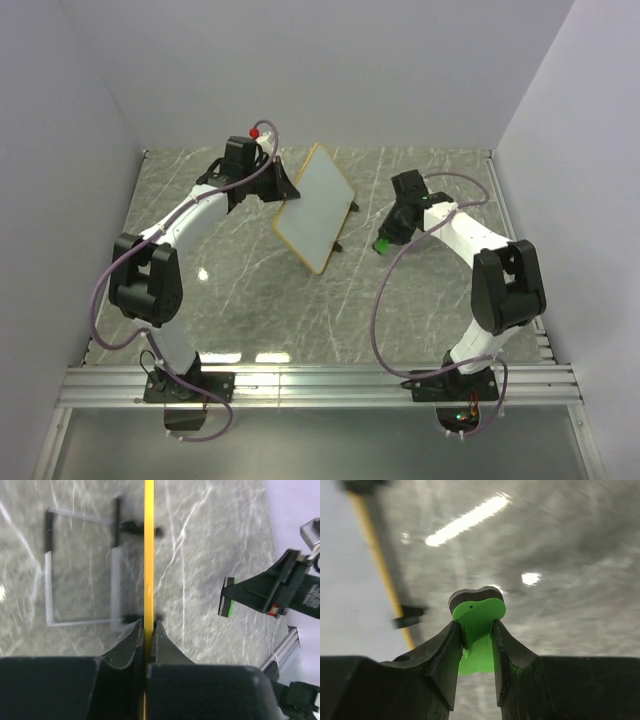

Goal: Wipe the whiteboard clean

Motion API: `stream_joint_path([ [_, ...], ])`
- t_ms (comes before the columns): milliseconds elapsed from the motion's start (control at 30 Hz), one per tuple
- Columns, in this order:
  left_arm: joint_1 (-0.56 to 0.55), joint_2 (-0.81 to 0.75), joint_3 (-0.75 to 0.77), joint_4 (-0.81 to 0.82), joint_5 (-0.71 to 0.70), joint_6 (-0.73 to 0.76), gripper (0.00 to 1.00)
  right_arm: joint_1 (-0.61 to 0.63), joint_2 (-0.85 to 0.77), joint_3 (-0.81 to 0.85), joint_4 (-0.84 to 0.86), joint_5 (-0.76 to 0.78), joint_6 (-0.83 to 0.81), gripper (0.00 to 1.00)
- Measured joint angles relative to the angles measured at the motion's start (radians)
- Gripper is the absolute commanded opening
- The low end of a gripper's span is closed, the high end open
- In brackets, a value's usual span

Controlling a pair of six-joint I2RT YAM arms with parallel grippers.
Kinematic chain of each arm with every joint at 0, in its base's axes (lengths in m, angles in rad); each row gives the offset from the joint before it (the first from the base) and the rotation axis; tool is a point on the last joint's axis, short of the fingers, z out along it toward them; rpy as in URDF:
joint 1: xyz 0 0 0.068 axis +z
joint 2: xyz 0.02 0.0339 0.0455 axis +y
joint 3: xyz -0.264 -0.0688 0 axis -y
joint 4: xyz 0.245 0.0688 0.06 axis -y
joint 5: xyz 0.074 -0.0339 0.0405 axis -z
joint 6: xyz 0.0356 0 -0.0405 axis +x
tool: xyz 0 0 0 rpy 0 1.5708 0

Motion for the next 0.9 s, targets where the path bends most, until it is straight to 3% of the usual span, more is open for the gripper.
stream_joint_path([
  [67,0.004,0.020,0.004,-0.037,0.005,-0.008,0.00,-0.002,0.027,-0.031,-0.033,0.040,-0.034,0.04],
  [200,0.019,0.057,0.009,-0.079,0.053,-0.048,0.00,0.008,0.098,-0.055,-0.062,0.080,-0.075,0.61],
  [400,0.023,0.059,0.020,-0.105,0.056,-0.056,0.00,0.011,0.142,-0.054,-0.079,0.121,-0.105,0.84],
  [500,0.022,0.058,0.024,-0.116,0.052,-0.056,0.00,0.010,0.130,-0.052,-0.094,0.143,-0.116,0.85],
  [567,0.019,0.058,0.033,-0.135,0.045,-0.055,0.16,0.010,0.105,-0.052,-0.109,0.153,-0.123,0.85],
  [600,0.017,0.058,0.039,-0.148,0.039,-0.050,0.31,0.010,0.082,-0.052,-0.117,0.156,-0.127,0.85],
  [733,-0.005,0.058,0.040,-0.285,-0.025,-0.017,0.62,0.010,-0.022,-0.052,-0.135,0.169,-0.140,0.86],
  [800,-0.014,0.058,0.039,-0.349,-0.042,-0.008,0.69,0.010,-0.070,-0.052,-0.141,0.174,-0.142,0.86],
  [900,-0.023,0.058,0.048,-0.396,-0.056,-0.006,0.71,0.010,-0.123,-0.056,-0.149,0.180,-0.145,0.86],
])
